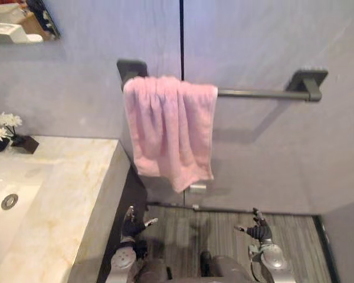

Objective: Organize washtable

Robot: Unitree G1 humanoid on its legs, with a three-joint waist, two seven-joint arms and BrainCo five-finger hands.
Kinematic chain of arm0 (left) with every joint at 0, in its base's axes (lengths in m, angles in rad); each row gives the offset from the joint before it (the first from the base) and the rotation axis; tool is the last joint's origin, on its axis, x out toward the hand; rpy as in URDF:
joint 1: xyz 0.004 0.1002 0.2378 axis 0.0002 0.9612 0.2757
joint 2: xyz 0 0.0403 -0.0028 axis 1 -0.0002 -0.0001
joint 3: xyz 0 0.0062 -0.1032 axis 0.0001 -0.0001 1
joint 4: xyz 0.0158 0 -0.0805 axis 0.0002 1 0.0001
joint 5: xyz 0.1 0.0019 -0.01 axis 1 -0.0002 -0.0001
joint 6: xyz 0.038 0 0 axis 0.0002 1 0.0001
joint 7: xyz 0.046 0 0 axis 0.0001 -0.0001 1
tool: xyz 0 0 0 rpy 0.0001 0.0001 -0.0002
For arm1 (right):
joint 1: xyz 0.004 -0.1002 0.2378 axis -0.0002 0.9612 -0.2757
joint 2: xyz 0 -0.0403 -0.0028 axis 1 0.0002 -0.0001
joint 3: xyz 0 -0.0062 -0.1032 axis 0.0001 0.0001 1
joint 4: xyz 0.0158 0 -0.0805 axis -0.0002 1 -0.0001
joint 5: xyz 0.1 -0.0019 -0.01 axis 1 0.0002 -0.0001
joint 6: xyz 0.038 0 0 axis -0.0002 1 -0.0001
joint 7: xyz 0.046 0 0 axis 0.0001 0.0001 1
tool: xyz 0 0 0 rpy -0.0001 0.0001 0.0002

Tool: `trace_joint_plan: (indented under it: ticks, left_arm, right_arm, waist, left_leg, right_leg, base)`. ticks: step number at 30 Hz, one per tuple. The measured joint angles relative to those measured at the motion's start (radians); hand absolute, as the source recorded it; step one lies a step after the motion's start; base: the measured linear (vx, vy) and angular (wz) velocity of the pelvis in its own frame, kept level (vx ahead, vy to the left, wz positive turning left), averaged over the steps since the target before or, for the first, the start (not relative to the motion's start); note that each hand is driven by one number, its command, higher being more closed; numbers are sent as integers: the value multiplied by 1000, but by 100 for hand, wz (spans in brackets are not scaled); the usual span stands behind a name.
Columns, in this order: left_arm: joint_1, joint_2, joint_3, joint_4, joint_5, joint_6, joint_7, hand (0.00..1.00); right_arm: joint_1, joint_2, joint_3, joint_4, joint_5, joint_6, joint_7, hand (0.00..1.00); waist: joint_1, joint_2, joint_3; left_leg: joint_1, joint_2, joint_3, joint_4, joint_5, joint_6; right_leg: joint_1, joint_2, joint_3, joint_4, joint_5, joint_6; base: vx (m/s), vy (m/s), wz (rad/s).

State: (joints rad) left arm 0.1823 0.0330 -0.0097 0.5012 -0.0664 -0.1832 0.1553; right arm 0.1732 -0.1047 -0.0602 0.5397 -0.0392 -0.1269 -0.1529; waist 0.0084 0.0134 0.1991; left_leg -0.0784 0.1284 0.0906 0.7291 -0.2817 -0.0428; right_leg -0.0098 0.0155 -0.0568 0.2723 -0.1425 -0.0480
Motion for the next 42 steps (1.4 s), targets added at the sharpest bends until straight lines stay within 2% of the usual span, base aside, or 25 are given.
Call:
trace_joint_plan:
  ticks: [1,3,4,5,9,15,18,22,29,30,38,39,42]
  left_arm:
    - [-4,-2,0,-3,0,0,0,0]
    - [-9,-2,-1,-12,0,0,0,0]
    - [-10,-2,-1,-20,0,0,0,0]
    - [-7,-2,-3,-30,0,-1,0,0]
    - [-2,23,-12,-75,3,1,-2,0]
    - [46,32,-28,-268,11,-2,0,0]
    - [69,51,-27,-375,14,-27,3,0]
    - [64,64,-29,-415,21,-61,2,0]
    - [34,108,-91,-414,65,-65,0,0]
    - [24,121,-106,-413,83,-65,-1,100]
    - [-52,166,-143,-343,152,-63,-5,100]
    - [-52,173,-143,-341,161,-62,-7,100]
    - [-52,180,-141,-337,172,-61,-22,100]
  right_arm:
    - [-3,-1,-2,-4,1,-1,0,0]
    - [-26,-1,-16,-4,0,-3,-1,0]
    - [-26,-2,-22,-4,0,-3,-2,0]
    - [-20,-10,-31,-2,0,-3,-7,0]
    - [5,9,-40,30,-1,-1,-16,0]
    - [10,19,-39,28,-1,-4,-18,0]
    - [16,14,-39,26,-1,-16,-17,0]
    - [39,1,-29,27,-2,-22,-10,0]
    - [25,-23,1,31,-11,-22,14,0]
    - [16,-25,1,33,-11,-22,24,0]
    - [-14,-56,25,27,-11,-23,28,0]
    - [-16,-59,29,15,-11,-23,28,0]
    - [-14,-61,29,-55,-11,-22,28,0]
  waist:
    - [7,-1,-1]
    - [4,9,-1]
    - [3,13,-2]
    - [2,41,-8]
    - [5,0,-11]
    - [7,-8,-14]
    - [5,-9,-18]
    - [5,-11,-40]
    - [-1,-13,-50]
    - [-5,-13,-50]
    - [-37,-11,-56]
    - [-48,-11,-56]
    - [-51,-10,-56]
  left_leg:
    - [1,-1,-3,-39,0,0]
    - [-20,-11,-16,-270,14,-15]
    - [-17,-11,-22,-334,34,-28]
    - [-17,-6,-44,-431,160,-35]
    - [27,-66,-35,-481,164,-18]
    - [54,-79,-21,-508,162,-9]
    - [70,-77,-21,-529,169,-9]
    - [96,-82,-22,-592,201,-8]
    - [131,-96,-25,-685,259,3]
    - [135,-99,-25,-699,268,6]
    - [165,-112,-10,-774,315,20]
    - [169,-112,-8,-789,323,21]
    - [177,-113,-2,-803,328,22]
  right_leg:
    - [8,-3,6,-6,0,0]
    - [22,-19,18,-21,-2,4]
    - [24,-20,22,-21,-6,12]
    - [32,-6,32,-15,-28,43]
    - [48,-71,51,-14,-58,81]
    - [61,-83,67,-30,-58,84]
    - [65,-80,70,-32,-58,84]
    - [75,-80,71,-59,-47,89]
    - [84,-84,71,-112,-12,97]
    - [86,-83,72,-121,-2,99]
    - [91,-88,96,-173,41,112]
    - [91,-89,100,-180,47,114]
    - [90,-88,114,-192,56,118]
  base:
    - [267,-16,-25]
    - [208,64,-24]
    - [230,169,-17]
    - [190,170,-17]
    - [142,159,3]
    - [27,46,-7]
    - [-10,-20,-4]
    - [0,0,0]
    - [-27,6,0]
    - [-50,4,0]
    - [-66,19,-8]
    - [-40,5,-9]
    - [-42,2,-15]
